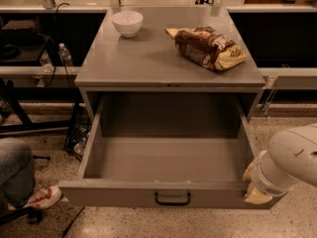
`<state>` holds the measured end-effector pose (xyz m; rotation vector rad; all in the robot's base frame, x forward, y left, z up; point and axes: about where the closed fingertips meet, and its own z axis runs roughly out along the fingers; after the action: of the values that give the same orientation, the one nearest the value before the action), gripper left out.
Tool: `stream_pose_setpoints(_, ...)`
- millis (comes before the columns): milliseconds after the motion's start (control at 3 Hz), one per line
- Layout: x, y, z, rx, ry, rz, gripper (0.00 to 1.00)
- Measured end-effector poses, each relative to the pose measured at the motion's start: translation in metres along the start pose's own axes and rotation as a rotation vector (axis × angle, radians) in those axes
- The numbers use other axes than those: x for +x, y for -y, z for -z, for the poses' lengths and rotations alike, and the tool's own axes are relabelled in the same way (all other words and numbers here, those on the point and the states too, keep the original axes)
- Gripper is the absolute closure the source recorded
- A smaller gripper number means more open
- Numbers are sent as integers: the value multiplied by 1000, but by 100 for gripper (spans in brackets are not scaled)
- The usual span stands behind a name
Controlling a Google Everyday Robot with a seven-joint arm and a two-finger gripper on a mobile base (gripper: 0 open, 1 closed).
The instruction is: Open top drawer
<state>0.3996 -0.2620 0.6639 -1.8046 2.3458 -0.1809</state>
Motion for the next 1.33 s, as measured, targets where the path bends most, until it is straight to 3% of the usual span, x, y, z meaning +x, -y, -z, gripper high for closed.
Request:
stream_pose_setpoints(667, 0, -1, 1, 2, -2, 1, 5)
stream_pose_setpoints(1333, 5, 13, 21, 11, 14, 14, 0)
